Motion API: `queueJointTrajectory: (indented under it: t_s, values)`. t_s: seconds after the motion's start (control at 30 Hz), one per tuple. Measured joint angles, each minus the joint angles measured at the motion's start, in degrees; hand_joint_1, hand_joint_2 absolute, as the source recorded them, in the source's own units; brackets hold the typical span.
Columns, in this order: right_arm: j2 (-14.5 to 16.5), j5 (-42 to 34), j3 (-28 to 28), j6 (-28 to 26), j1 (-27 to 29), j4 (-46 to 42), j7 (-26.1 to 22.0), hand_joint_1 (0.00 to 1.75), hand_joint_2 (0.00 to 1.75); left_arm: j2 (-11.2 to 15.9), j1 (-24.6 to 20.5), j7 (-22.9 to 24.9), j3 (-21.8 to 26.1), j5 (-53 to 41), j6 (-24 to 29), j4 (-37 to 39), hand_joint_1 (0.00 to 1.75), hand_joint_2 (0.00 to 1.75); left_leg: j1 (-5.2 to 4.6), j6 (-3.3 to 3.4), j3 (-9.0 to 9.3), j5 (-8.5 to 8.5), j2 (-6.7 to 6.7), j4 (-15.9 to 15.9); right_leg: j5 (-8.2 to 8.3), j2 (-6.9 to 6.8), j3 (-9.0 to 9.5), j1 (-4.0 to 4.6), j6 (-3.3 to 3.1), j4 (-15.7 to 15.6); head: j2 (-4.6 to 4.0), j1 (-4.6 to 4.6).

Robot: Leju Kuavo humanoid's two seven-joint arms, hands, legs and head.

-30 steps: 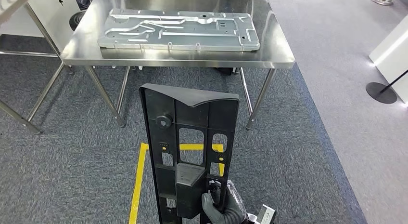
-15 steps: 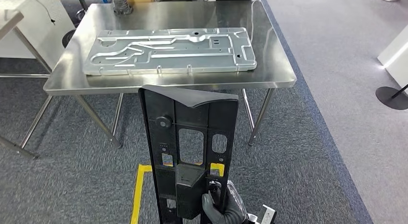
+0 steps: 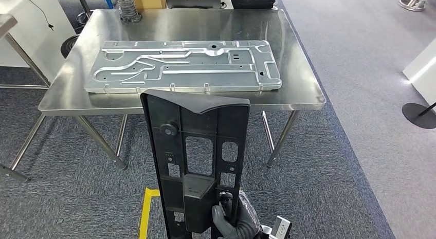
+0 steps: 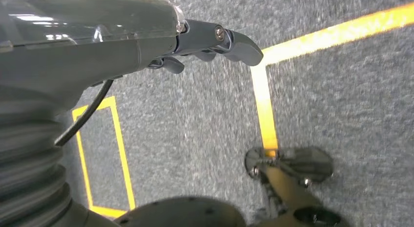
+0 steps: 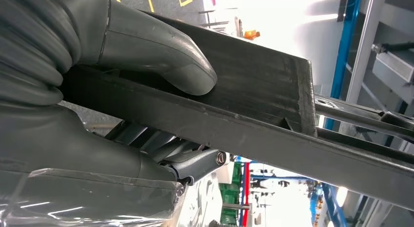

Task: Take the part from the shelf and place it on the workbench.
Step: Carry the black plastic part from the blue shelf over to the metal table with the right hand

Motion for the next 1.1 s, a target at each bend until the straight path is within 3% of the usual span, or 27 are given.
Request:
queueJointTrajectory:
  t_s: [0.03, 0.1, 0.13, 0.17, 0.27, 0.33, 0.37, 0.43, 0.5, 0.53, 0.63, 0.67, 0.73, 0.8, 0.87, 0.93, 1.0, 1.03, 1.07, 1.1]
  values:
    - [0.00, 0.00, 0.00, 0.01, 0.00, 0.04, 0.00, 1.71, 1.75, -0.04, 0.08, 0.02, 0.01, -0.01, 0.01, 0.01, 0.00, 1.75, 0.10, -0.16, 0.68, -0.55, 0.00, -0.01, 2.30, -0.13, 0.13, -0.11, 0.00, -3.07, 0.00, 0.00]
    - [-0.01, 0.03, -0.02, 0.06, -0.02, 0.03, 0.02, 1.71, 1.75, -0.11, 0.14, 0.09, 0.02, -0.01, 0.00, 0.01, 0.00, 1.75, 0.19, -0.65, 1.93, -1.68, -0.07, -0.22, 8.86, -0.56, 1.06, -0.01, -0.32, -9.98, -0.01, 0.02]
    - [-0.01, 0.14, -0.05, 0.06, -0.05, -0.01, 0.03, 1.71, 1.75, -0.14, 0.16, 0.14, 0.03, 0.02, 0.00, 0.01, 0.00, 1.75, 0.19, -1.03, 2.45, -2.20, -0.07, -0.53, 11.03, -0.72, 1.48, 0.17, -0.63, -12.13, -0.01, 0.01]
    - [-0.02, 0.29, -0.11, 0.04, -0.06, -0.14, 0.05, 1.71, 1.75, -0.13, 0.17, 0.16, 0.04, 0.04, 0.00, 0.01, 0.00, 1.75, 0.15, -1.44, 3.02, -2.44, -0.05, -0.70, 12.08, -0.75, 1.76, 0.32, -0.97, -13.27, -0.01, 0.01]
    - [-0.05, 0.62, -0.46, -0.02, -0.31, -0.82, 0.06, 1.71, 1.75, -0.09, 0.05, -0.03, 0.07, 0.08, -0.01, 0.01, 0.00, 1.75, 0.14, -2.65, 3.19, -1.18, 0.08, 1.41, 11.34, -0.24, 3.64, 0.26, -2.16, -14.40, 0.01, 0.00]
    - [-0.08, 0.59, -0.77, -0.05, -0.56, -1.15, 0.04, 1.71, 1.75, -0.07, -0.01, -0.21, 0.08, 0.12, -0.04, 0.01, 0.00, 1.75, 0.26, -2.87, 0.05, -0.73, 0.06, 6.95, 10.50, -0.15, 5.49, 0.24, -2.98, -14.99, 0.01, -0.01]
    - [-0.09, 0.60, -0.90, -0.10, -0.62, -1.25, 0.03, 1.71, 1.75, -0.06, -0.07, -0.31, 0.09, 0.17, -0.05, 0.01, 0.00, 1.75, 0.26, -2.85, -2.11, -1.30, 0.06, 10.11, 9.96, -0.17, 6.23, 0.36, -3.30, -15.11, 0.00, -0.01]
    - [-0.13, 0.62, -1.27, -0.33, -0.66, -1.57, 0.04, 1.71, 1.75, -0.07, -0.38, -0.52, 0.11, 0.29, -0.07, 0.01, 0.00, 1.75, 0.21, -2.80, -6.59, -5.15, 0.07, 14.53, 8.62, -0.08, 7.65, 0.64, -3.62, -15.14, 0.00, -0.01]
    - [-0.37, 0.19, -2.17, -0.72, -0.77, -2.38, 0.37, 1.71, 1.75, -0.08, -0.71, -0.66, 0.15, 0.45, -0.08, 0.01, 0.00, 1.75, 0.12, -2.62, -8.96, -7.93, 0.08, 14.12, 7.06, 0.12, 9.53, 0.94, -3.74, -15.14, 0.00, 0.00]
    - [-0.66, -0.43, -2.80, -0.88, -0.98, -2.97, 0.73, 1.71, 1.75, -0.08, -0.74, -0.70, 0.19, 0.53, -0.08, 0.01, 0.00, 1.75, 0.04, -2.40, -9.19, -6.86, 0.08, 11.95, 6.27, 0.23, 10.57, 1.06, -3.71, -15.14, 0.00, 0.00]
    - [-2.57, -4.49, -4.93, -0.66, -2.42, -4.51, 2.64, 1.71, 1.75, -0.05, -0.58, -0.75, 0.42, 0.69, -0.11, 0.01, 0.00, 1.75, -0.52, -1.44, -8.92, 3.21, 0.01, 3.98, 3.86, 0.51, 13.05, 1.35, -3.19, -14.90, -0.01, 0.01]
    - [-3.39, -6.18, -5.73, -0.43, -3.06, -5.00, 3.59, 1.71, 1.75, -0.05, -0.57, -0.73, 0.48, 0.69, -0.14, 0.01, 0.00, 1.75, -0.73, -1.18, -8.70, 5.27, -0.03, 2.77, 3.23, 0.60, 13.59, 1.33, -2.86, -14.83, -0.01, 0.01]
    - [-4.90, -9.26, -7.27, -0.08, -4.58, -6.26, 5.68, 1.71, 1.75, -0.03, -0.58, -0.57, 0.51, 0.61, -0.21, 0.01, 0.00, 1.75, -0.95, -0.73, -7.75, 5.23, -0.03, 2.20, 2.99, 0.76, 14.02, 1.19, -2.07, -14.20, -0.01, 0.01]
    - [-6.35, -11.86, -8.77, 0.00, -6.37, -7.61, 7.45, 1.71, 1.75, 0.05, -0.40, -0.39, 0.51, 0.52, -0.23, 0.01, 0.00, 1.75, -0.83, -0.14, -6.43, 4.83, 0.03, 1.28, 4.21, 0.53, 12.45, 0.96, -1.24, -10.70, 0.00, 0.01]
    - [-7.87, -13.83, -10.23, -0.09, -7.96, -8.45, 8.64, 1.71, 1.75, 0.12, -0.21, -0.32, 0.52, 0.50, -0.24, 0.01, 0.00, 1.75, -0.61, 0.26, -5.05, 4.30, 0.05, 0.40, 4.35, 0.22, 7.99, 0.55, -0.35, -4.25, 0.00, 0.01]
    - [-9.44, -15.20, -11.71, -0.23, -9.11, -8.76, 9.41, 1.71, 1.75, 0.11, 0.00, -0.29, 0.52, 0.50, -0.25, 0.01, 0.00, 1.75, -0.43, 0.32, -3.68, 3.44, -0.09, -0.03, 1.28, 0.09, 2.75, 0.07, 0.30, 1.01, 0.00, 0.01]
    - [-11.12, -15.86, -13.24, -0.79, -10.42, -8.86, 10.15, 1.71, 1.75, 0.07, 0.28, -0.27, 0.52, 0.50, -0.27, 0.01, 0.00, 1.75, -0.17, 0.09, -1.95, 2.16, -0.26, -0.14, -1.41, -0.01, -0.49, -0.29, 0.68, 1.26, 0.00, 0.02]
    - [-12.03, -15.95, -14.02, -1.22, -11.46, -8.86, 10.61, 1.71, 1.75, 0.03, 0.37, -0.31, 0.53, 0.49, -0.31, 0.01, 0.00, 1.75, -0.04, -0.10, -0.97, 1.39, -0.31, -0.15, -0.79, -0.07, -1.07, -0.42, 0.79, -0.85, 0.00, 0.02]
    - [-13.08, -15.93, -14.86, -1.69, -12.84, -8.77, 11.11, 1.71, 1.75, -0.02, 0.41, -0.42, 0.53, 0.44, -0.40, 0.01, 0.00, 1.75, 0.06, -0.33, -0.02, 0.60, -0.32, -0.17, 1.89, -0.18, -1.18, -0.52, 0.89, -4.12, 0.00, 0.02]
    - [-14.27, -15.91, -15.82, -2.04, -14.41, -8.45, 11.64, 1.71, 1.75, -0.07, 0.40, -0.55, 0.53, 0.37, -0.51, 0.02, 0.00, 1.75, 0.08, -0.58, 0.88, -0.18, -0.30, -0.05, 6.44, -0.33, -1.21, -0.56, 0.86, -7.91, -0.01, 0.02]
